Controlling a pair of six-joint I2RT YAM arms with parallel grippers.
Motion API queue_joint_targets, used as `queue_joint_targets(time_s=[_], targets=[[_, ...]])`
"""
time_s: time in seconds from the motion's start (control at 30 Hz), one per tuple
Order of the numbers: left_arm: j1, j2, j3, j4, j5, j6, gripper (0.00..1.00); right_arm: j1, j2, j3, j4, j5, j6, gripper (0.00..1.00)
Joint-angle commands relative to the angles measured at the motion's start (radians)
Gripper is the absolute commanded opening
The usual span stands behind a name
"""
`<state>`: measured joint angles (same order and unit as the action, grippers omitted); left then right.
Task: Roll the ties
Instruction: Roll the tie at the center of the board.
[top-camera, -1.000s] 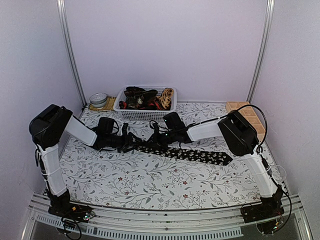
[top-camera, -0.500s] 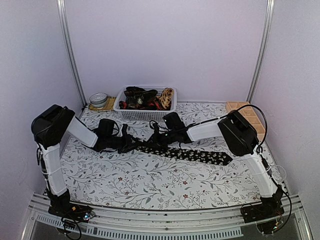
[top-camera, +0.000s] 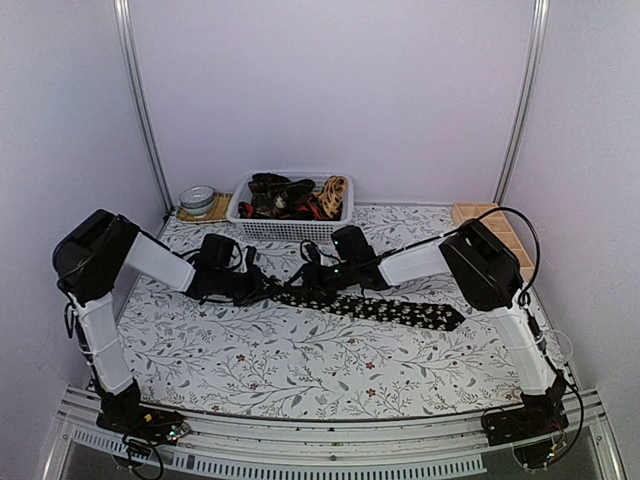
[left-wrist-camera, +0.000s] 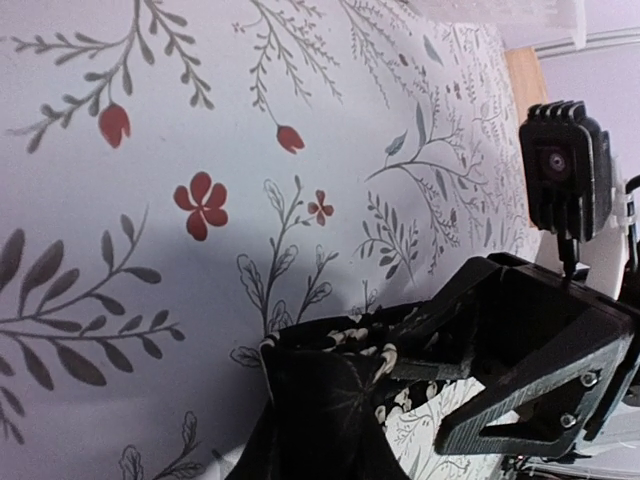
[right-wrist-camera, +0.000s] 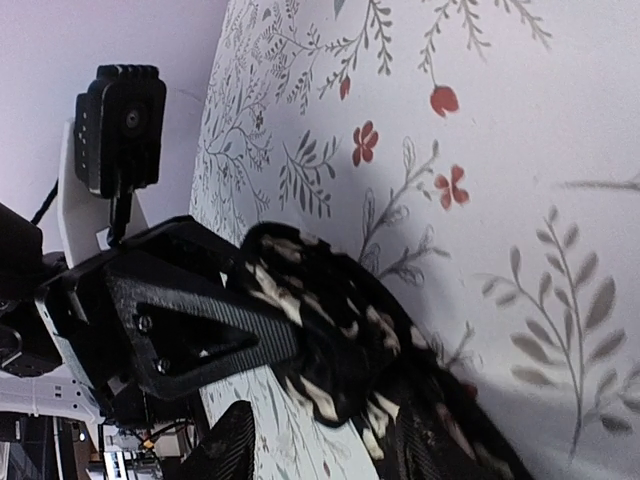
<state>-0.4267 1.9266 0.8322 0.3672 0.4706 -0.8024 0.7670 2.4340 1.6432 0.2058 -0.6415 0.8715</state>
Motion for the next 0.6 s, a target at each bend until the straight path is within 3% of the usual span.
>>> queue_joint_targets(time_s=[0.0, 0.27, 0.57], targets=[[-0.024, -0.079, 0.046, -0.298, -0.240, 0.135, 0.00, -0.069, -0.223, -0.145, -0.152, 0.045, -0.071, 0.52], [-0.137, -0.088, 0.183, -0.515, -0.538, 0.262, 0.00, -0.144, -0.485, -0.344, -0.252, 0.146, -0.223, 0.60], [-0.274, -0.024, 0.347, -0.691, -0.836, 0.368, 0.00, -0.184, -0.547, -0.521, -0.224, 0.155, -0.248, 0.61]])
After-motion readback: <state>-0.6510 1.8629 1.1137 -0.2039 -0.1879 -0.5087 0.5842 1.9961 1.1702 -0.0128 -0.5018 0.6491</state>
